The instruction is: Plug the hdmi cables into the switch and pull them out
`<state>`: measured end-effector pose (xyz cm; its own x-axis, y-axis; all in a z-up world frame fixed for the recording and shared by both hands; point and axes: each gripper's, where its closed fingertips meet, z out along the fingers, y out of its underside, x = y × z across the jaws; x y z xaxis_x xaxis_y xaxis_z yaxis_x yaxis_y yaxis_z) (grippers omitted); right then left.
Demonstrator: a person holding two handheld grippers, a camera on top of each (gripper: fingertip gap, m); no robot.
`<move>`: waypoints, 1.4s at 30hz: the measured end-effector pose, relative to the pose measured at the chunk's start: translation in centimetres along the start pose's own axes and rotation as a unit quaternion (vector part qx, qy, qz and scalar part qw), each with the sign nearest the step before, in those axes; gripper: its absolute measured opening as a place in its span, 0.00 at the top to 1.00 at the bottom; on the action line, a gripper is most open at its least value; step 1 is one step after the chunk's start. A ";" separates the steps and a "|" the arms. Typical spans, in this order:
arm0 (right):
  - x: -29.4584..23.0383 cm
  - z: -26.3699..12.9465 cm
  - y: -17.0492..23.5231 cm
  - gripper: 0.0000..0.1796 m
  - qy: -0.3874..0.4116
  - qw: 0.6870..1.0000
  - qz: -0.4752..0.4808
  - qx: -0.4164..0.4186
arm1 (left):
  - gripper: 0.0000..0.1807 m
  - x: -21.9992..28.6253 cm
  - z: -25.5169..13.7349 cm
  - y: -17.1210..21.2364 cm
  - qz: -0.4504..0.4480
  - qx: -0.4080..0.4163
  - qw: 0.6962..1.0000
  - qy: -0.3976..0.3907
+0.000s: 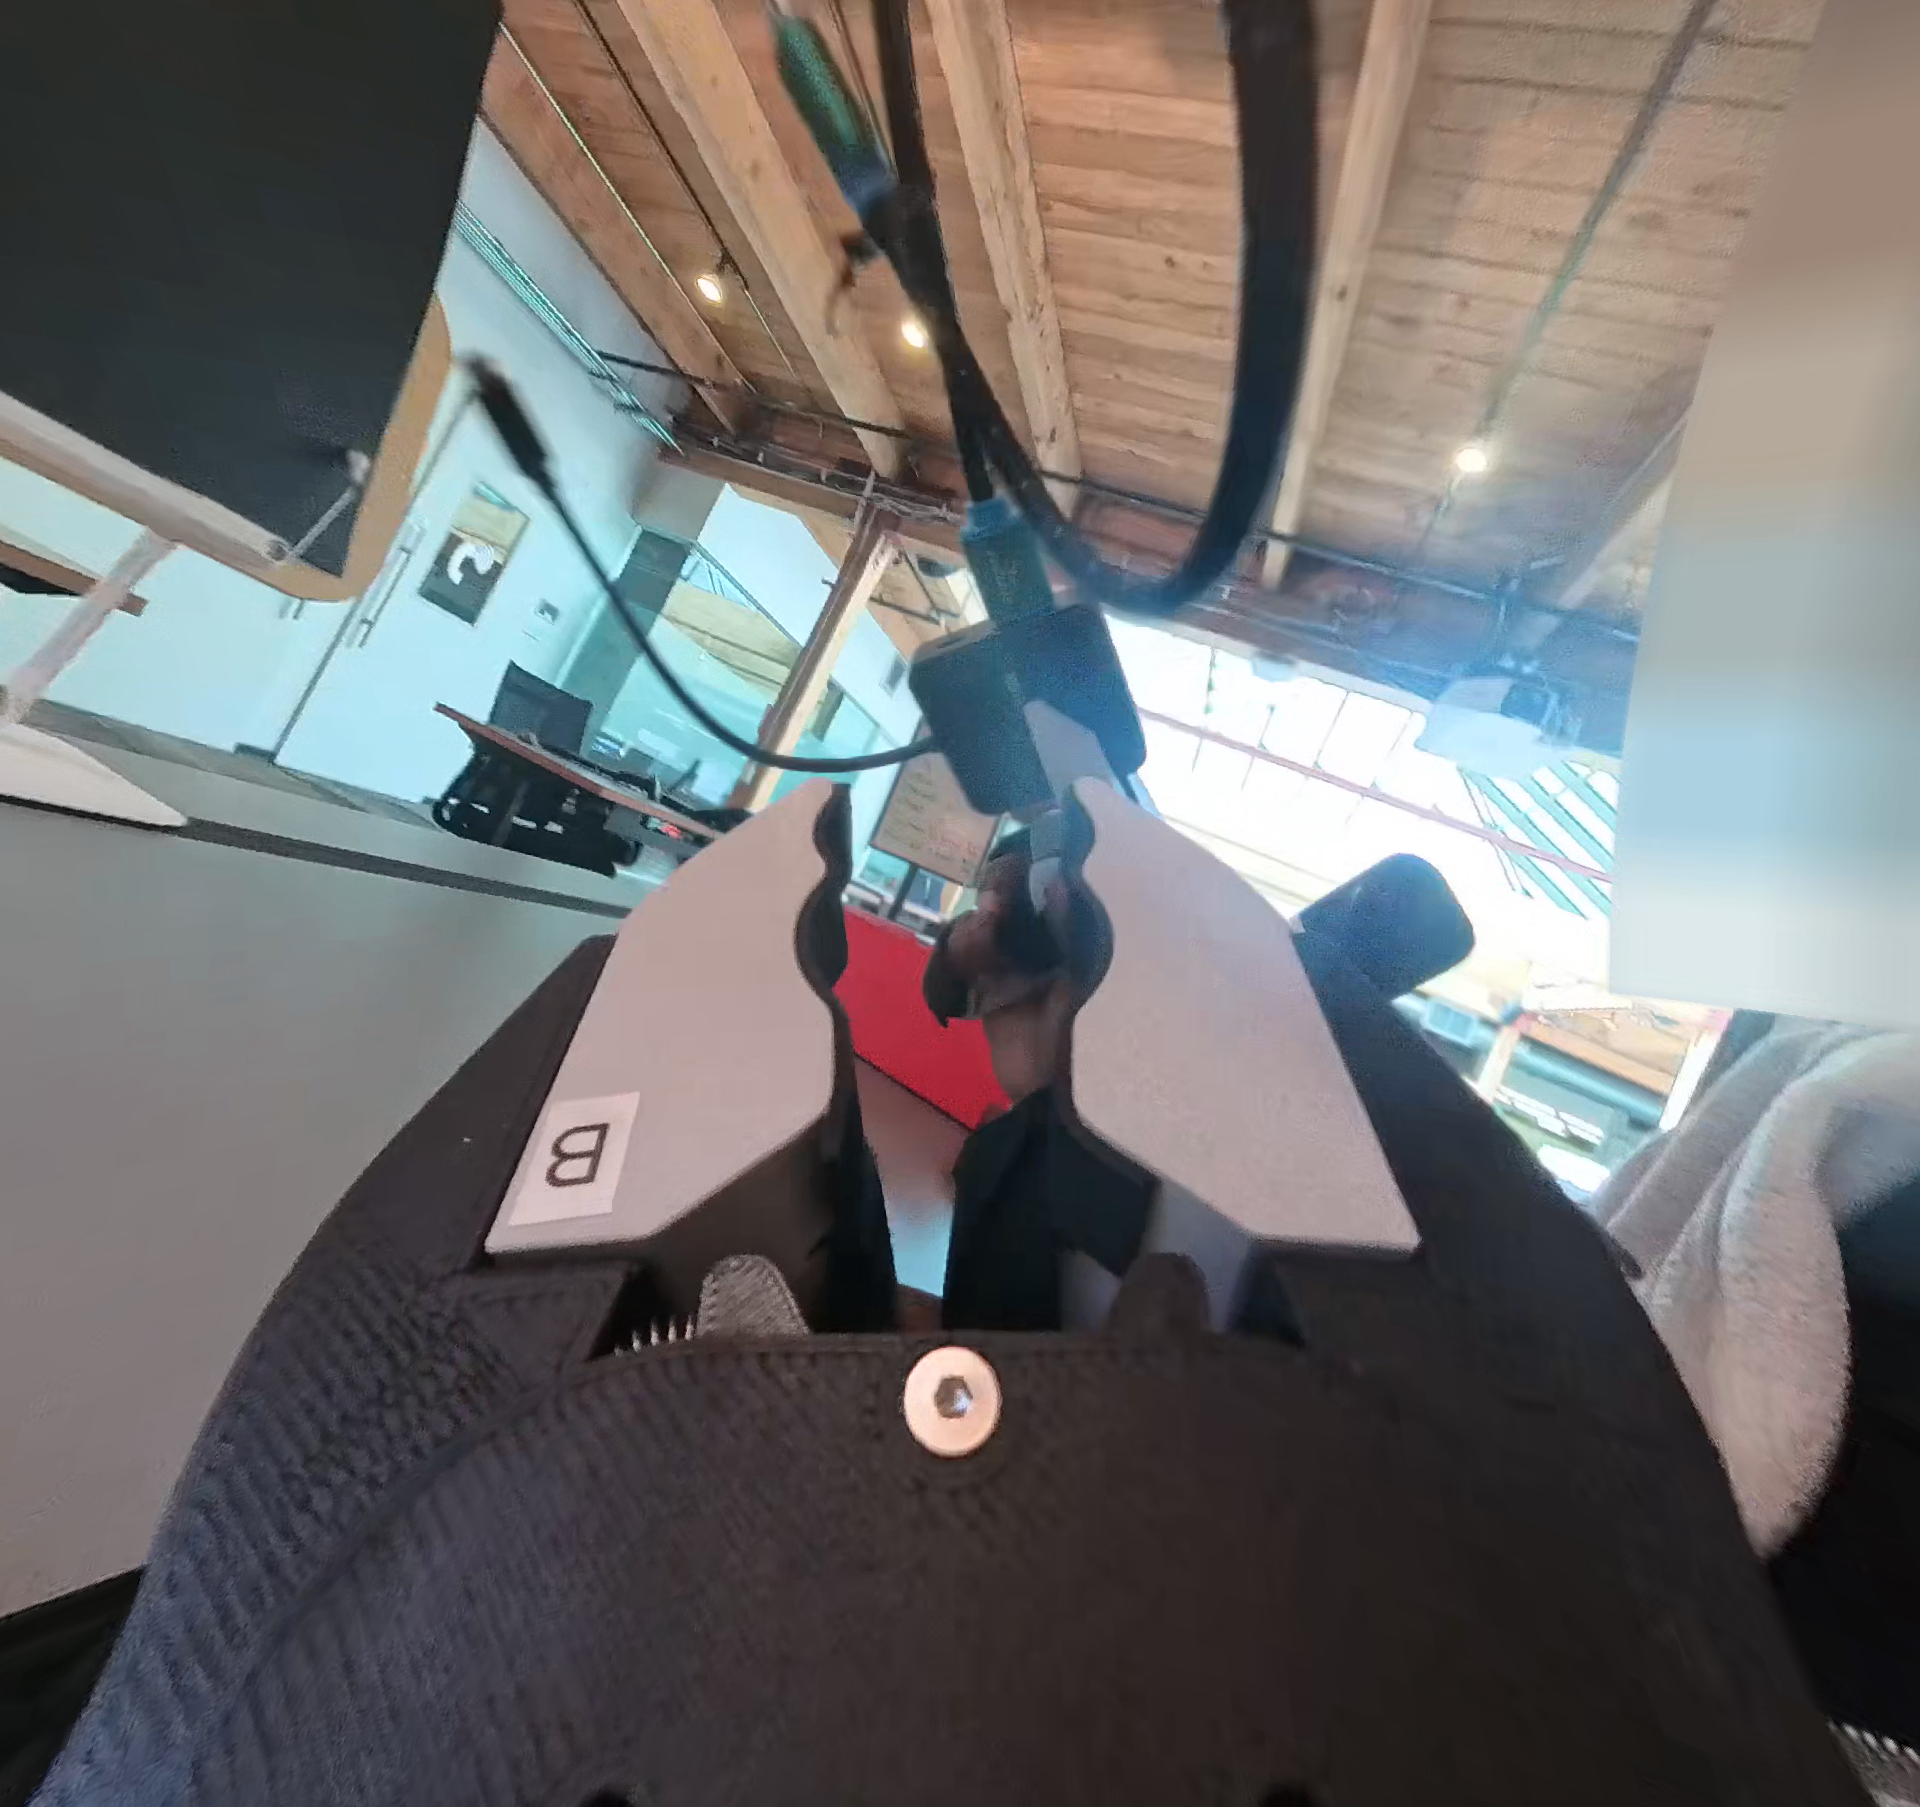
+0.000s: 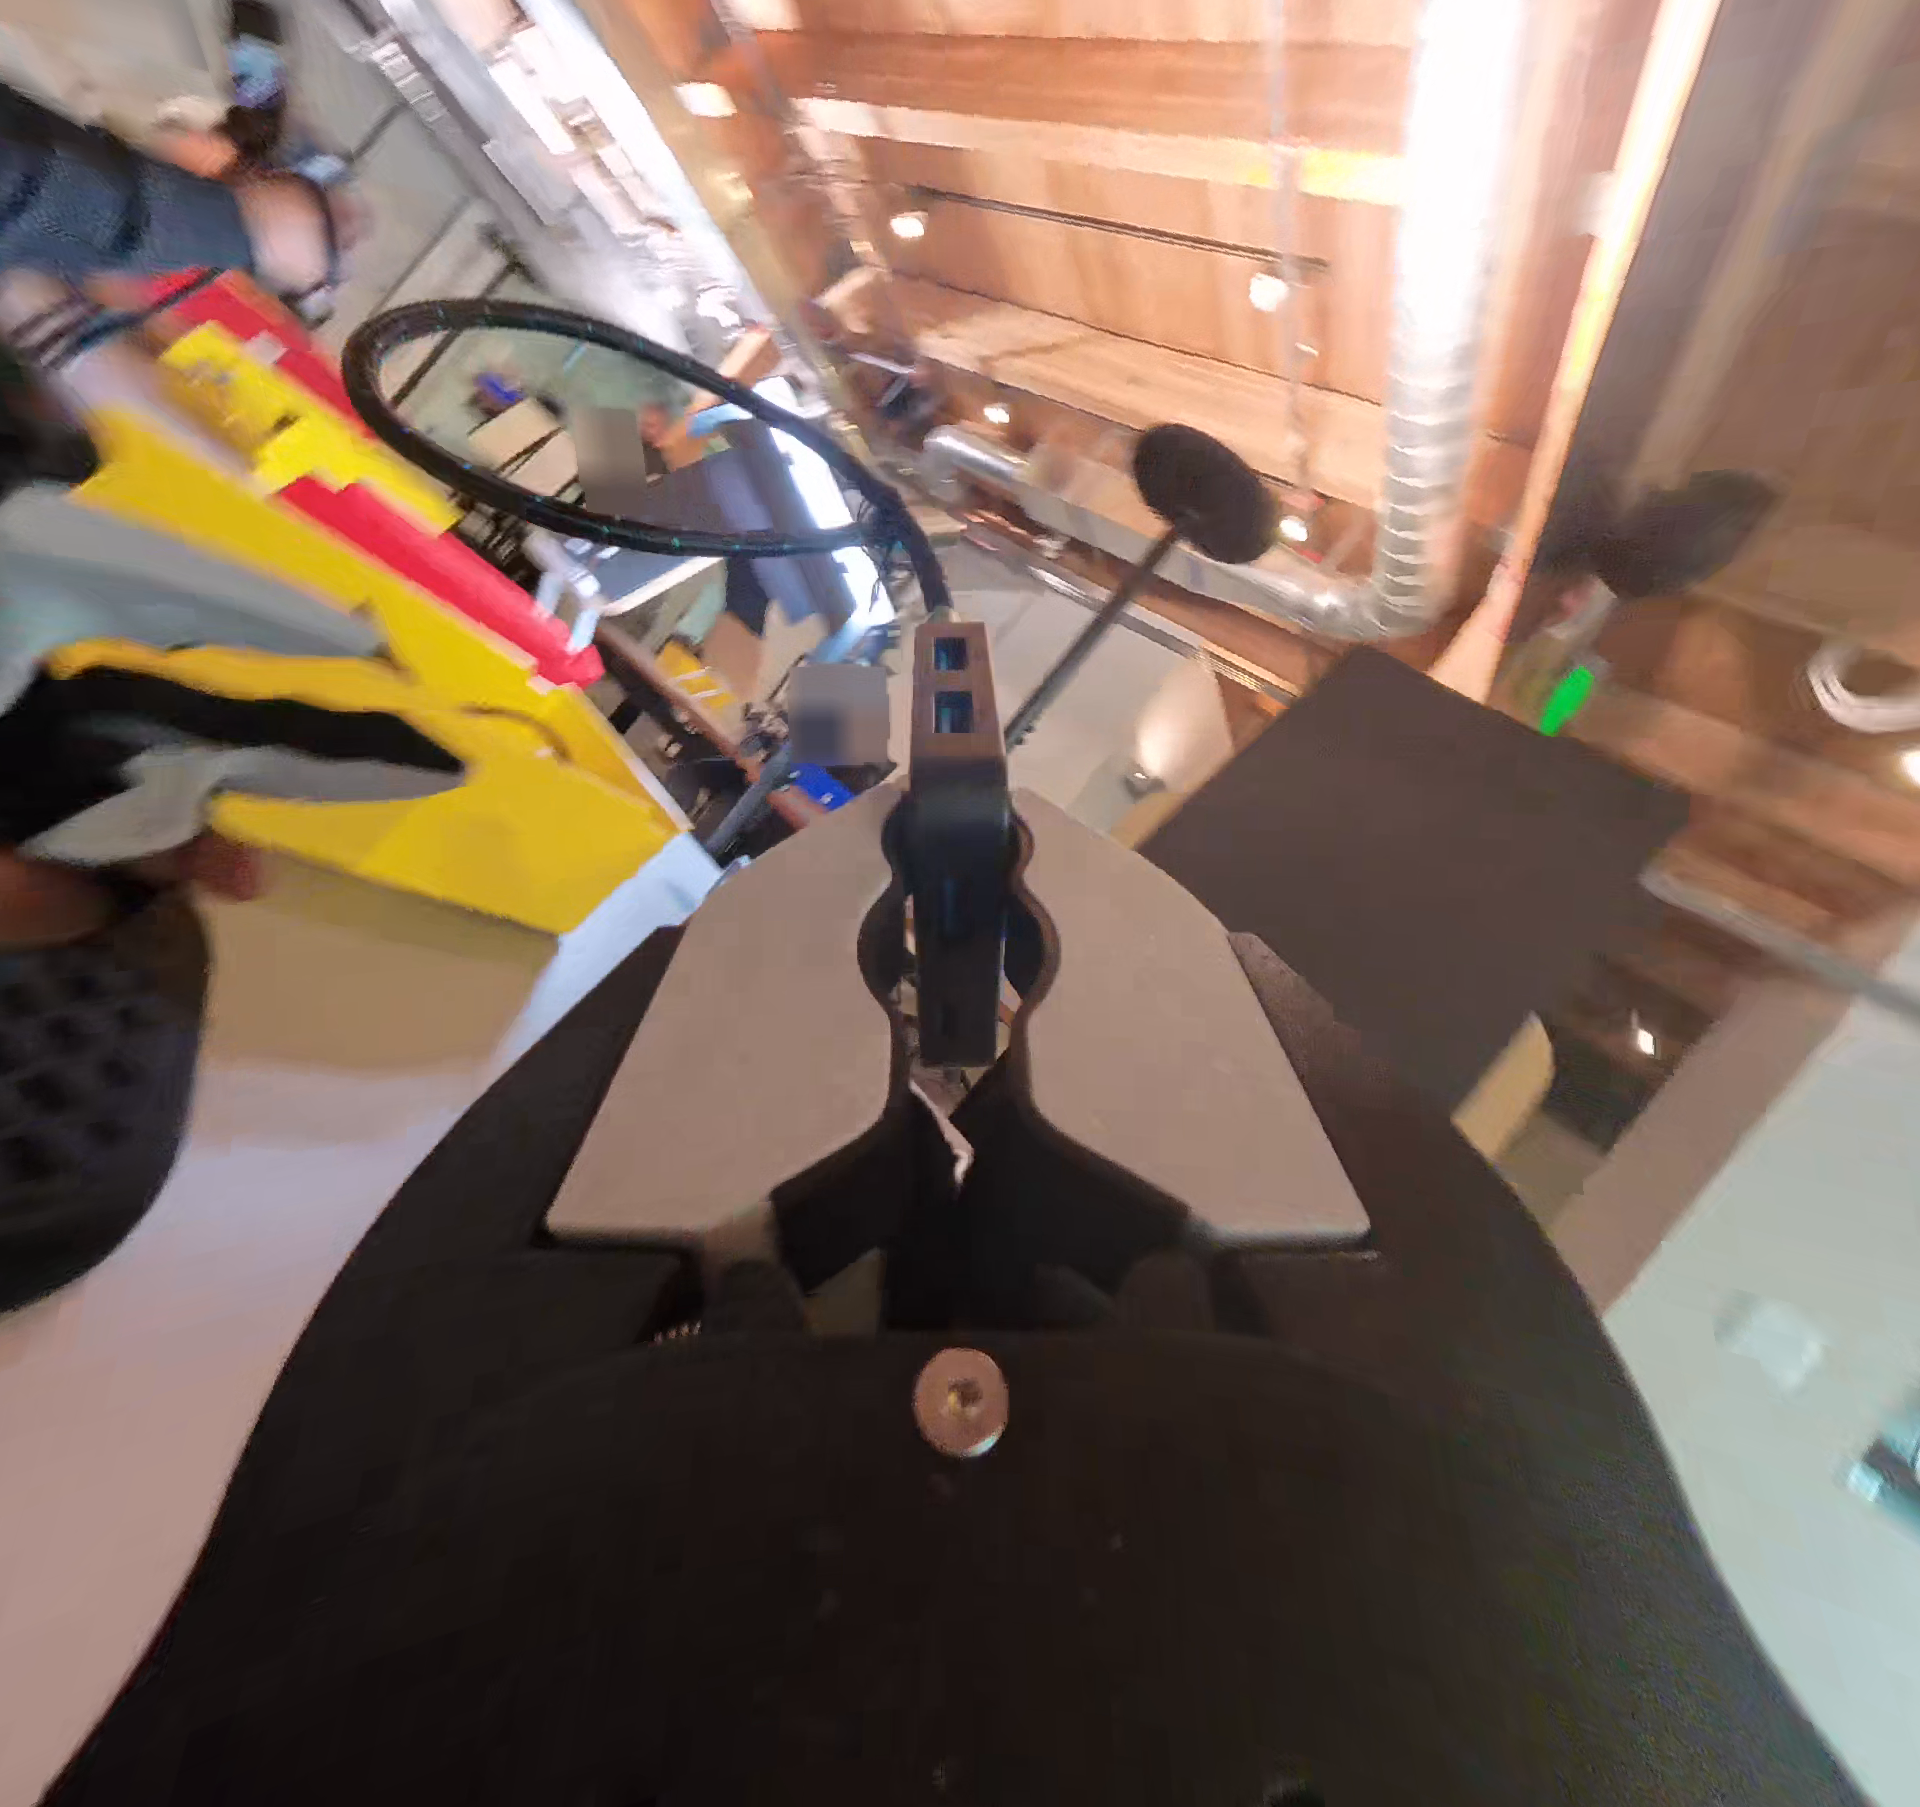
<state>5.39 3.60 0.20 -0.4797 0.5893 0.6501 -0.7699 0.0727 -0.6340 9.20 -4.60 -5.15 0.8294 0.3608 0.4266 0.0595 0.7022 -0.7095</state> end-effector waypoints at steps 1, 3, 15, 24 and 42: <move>1.9 -0.4 0.1 0.93 0.027 0.999 0.031 0.001 | 0.79 -0.2 -0.1 -0.3 -0.001 0.010 1.000 -0.007; 5.5 -1.2 0.7 0.93 0.075 0.991 0.111 0.003 | 0.80 -0.6 -0.3 -0.7 -0.007 0.027 1.000 -0.015; 11.7 -3.8 5.0 0.93 0.105 0.902 0.416 0.048 | 0.81 -0.7 -0.4 -0.8 -0.010 0.028 0.999 -0.013; 18.6 -6.6 -0.3 0.92 0.137 0.973 0.183 0.003 | 0.82 -0.5 -0.3 -0.7 -0.008 0.026 1.000 -0.010; 33.9 -31.9 18.9 0.92 0.312 0.845 0.103 -0.422 | 0.82 -0.5 -0.1 -0.2 0.006 0.011 1.000 -0.013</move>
<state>-12.03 50.61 -3.11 -0.0484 0.9499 0.3089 0.0024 0.3094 -0.9509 8.85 -4.94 -5.26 0.8156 0.3844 0.4324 0.0376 0.7106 -0.7026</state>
